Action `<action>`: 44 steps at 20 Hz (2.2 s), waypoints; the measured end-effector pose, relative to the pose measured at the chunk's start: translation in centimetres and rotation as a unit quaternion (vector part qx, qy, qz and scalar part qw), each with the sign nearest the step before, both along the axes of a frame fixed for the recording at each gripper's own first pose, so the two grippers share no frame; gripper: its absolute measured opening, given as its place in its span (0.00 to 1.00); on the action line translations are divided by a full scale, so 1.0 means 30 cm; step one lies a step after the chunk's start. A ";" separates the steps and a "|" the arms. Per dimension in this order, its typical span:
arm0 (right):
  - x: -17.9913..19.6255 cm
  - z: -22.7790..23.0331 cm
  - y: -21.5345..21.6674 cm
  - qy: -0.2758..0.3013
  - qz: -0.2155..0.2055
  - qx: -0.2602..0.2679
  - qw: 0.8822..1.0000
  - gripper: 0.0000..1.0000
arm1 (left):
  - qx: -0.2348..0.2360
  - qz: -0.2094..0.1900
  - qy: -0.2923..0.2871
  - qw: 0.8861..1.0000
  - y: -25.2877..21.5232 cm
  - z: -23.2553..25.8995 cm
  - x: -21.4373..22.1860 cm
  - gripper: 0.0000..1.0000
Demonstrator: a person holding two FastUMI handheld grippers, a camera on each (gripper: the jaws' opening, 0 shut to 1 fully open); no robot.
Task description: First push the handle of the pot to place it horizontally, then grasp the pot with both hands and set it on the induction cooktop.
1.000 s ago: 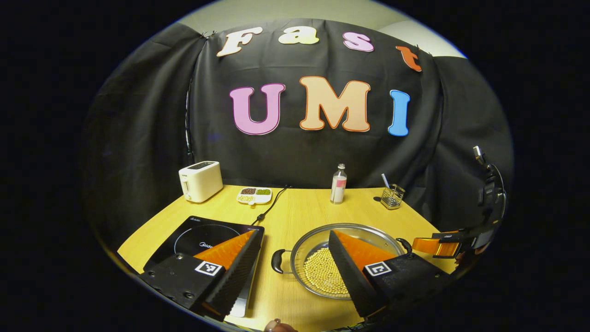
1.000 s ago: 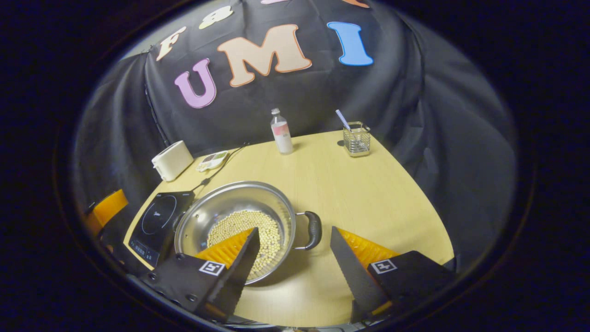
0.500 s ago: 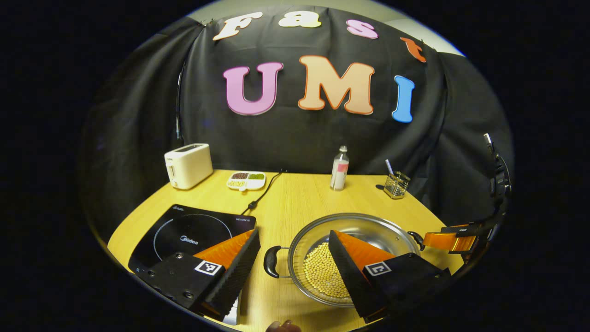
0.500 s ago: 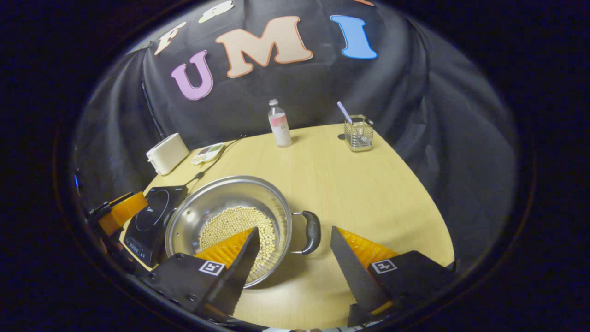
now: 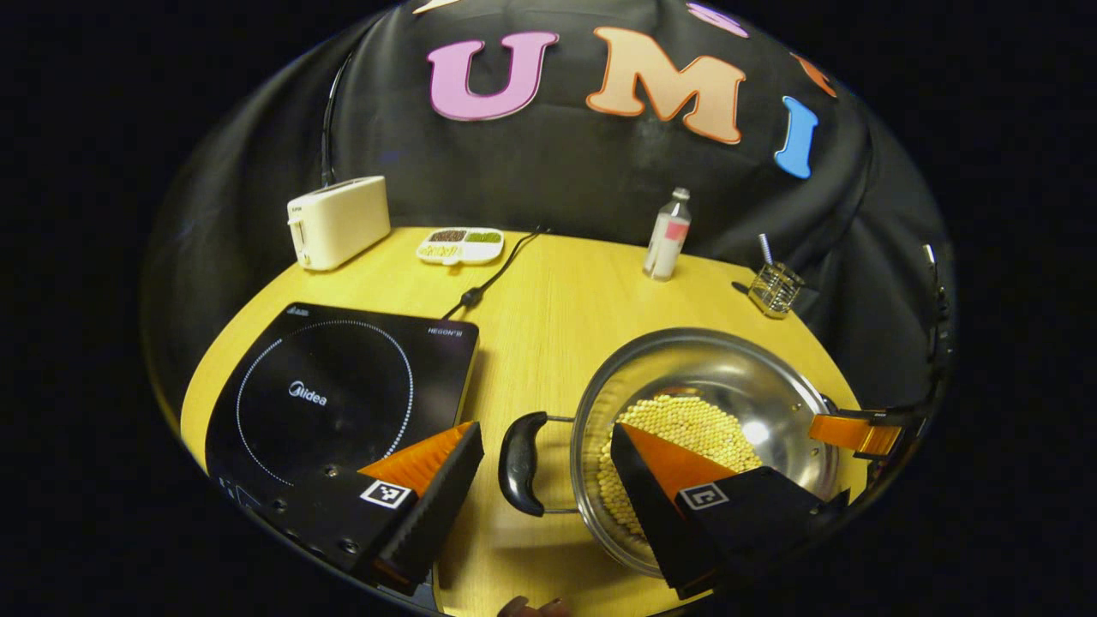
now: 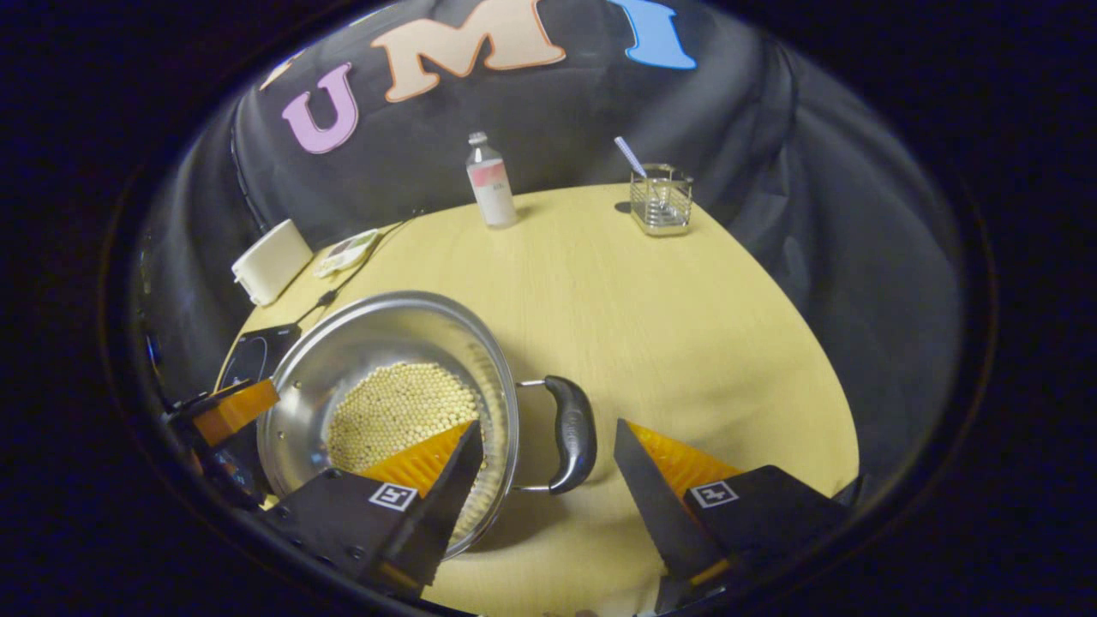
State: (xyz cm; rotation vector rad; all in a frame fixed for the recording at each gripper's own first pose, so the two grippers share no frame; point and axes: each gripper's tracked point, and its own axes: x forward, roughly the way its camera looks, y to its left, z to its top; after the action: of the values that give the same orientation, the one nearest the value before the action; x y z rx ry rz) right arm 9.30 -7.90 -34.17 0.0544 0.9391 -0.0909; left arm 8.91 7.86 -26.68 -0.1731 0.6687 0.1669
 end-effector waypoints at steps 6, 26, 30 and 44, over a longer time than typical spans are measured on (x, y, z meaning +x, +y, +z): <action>-0.001 -0.068 0.007 0.029 0.002 0.003 1.000 0.94 | -0.032 0.009 0.044 0.999 -0.012 -0.094 -0.007 0.98; 0.034 -0.073 0.011 0.023 -0.009 0.014 1.000 0.53 | -0.002 -0.010 0.041 0.999 -0.017 -0.086 0.028 0.65; 0.033 -0.046 0.002 0.011 -0.008 0.014 1.000 0.53 | 0.000 -0.011 0.034 0.999 -0.018 -0.056 0.036 0.64; 0.066 0.172 0.094 -0.039 0.030 0.019 0.999 0.53 | 0.011 0.023 -0.011 1.000 0.021 0.164 -0.051 0.64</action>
State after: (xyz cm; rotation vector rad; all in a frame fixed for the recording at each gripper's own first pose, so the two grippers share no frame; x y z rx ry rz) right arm 11.28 -5.08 -29.01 0.0654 0.8641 -0.0153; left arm 7.38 8.48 -21.75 -0.1689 0.6420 0.2161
